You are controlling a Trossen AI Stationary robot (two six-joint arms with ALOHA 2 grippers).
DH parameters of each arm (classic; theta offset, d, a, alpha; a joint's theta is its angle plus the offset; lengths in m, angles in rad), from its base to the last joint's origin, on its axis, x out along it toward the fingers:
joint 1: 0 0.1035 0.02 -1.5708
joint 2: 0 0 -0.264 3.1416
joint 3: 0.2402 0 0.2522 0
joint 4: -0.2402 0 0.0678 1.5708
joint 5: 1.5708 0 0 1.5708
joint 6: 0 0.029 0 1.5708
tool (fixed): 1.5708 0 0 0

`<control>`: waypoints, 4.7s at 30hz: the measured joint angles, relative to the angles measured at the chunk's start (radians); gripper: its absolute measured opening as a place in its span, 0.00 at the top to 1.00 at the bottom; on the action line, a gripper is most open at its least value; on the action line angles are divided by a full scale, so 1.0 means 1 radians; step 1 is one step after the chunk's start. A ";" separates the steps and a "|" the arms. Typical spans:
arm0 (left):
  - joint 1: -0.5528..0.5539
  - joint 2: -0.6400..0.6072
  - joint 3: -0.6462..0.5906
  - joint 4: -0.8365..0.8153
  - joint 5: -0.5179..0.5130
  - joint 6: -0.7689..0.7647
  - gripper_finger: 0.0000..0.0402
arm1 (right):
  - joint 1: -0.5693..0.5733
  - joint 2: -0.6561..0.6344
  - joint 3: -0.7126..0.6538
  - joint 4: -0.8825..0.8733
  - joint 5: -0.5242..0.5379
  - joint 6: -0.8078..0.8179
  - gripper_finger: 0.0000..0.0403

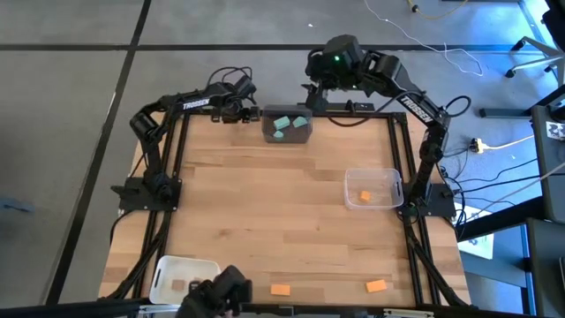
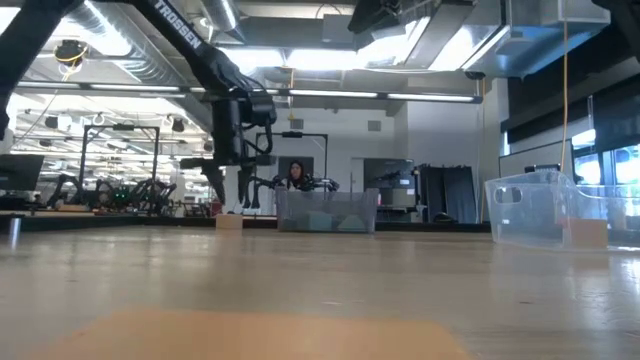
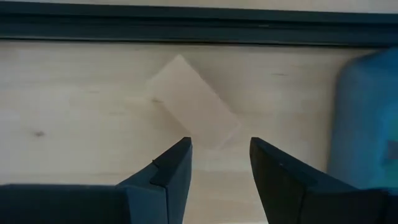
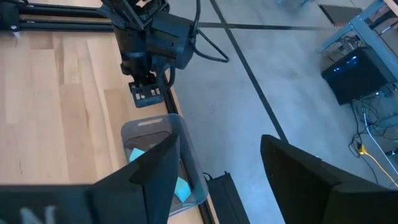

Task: Sort & place blocks by color
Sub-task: Put the brown block into the white bin

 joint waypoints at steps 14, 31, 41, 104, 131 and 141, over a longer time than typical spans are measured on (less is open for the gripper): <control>0.010 0.011 0.000 -0.015 -0.040 0.022 0.62 | -0.031 0.000 0.000 -0.003 0.000 0.006 0.44; 0.014 0.017 0.058 -0.074 0.097 0.028 0.62 | -0.031 0.000 0.000 -0.016 0.000 0.051 0.44; -0.047 0.067 0.220 -0.085 -0.003 -0.091 0.62 | -0.031 0.000 0.000 -0.016 0.000 0.049 0.44; -0.101 0.198 0.217 -0.480 -0.098 0.056 0.62 | -0.030 0.001 0.000 -0.054 -0.001 0.026 0.44; -0.055 0.150 0.221 -0.414 -0.015 0.184 0.62 | -0.030 0.001 0.000 -0.055 -0.009 0.033 0.44; -0.058 0.174 0.221 -0.418 -0.057 0.186 0.62 | -0.030 0.001 0.000 -0.056 -0.009 0.033 0.44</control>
